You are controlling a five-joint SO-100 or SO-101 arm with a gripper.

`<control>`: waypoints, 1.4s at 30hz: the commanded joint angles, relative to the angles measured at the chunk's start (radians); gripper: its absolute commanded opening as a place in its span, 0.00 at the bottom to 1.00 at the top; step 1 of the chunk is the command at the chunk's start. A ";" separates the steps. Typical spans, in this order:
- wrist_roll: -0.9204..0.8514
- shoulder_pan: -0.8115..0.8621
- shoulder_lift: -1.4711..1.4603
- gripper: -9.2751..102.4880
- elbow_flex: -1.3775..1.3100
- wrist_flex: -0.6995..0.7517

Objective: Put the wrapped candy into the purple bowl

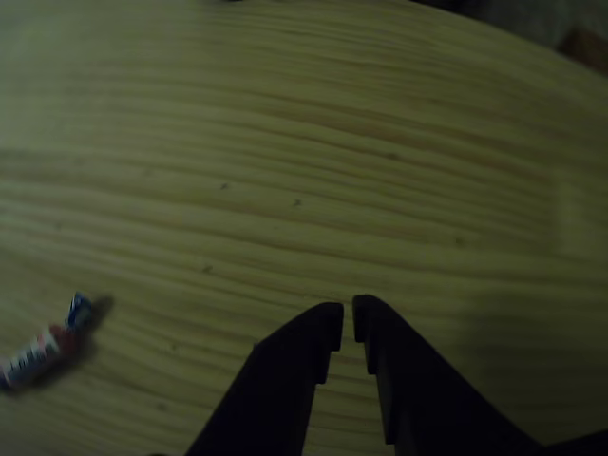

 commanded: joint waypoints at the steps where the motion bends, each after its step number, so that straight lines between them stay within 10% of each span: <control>1: -0.242 -0.041 -0.075 0.09 -0.166 0.041; 42: -1.014 -0.465 -0.598 0.08 -0.592 0.298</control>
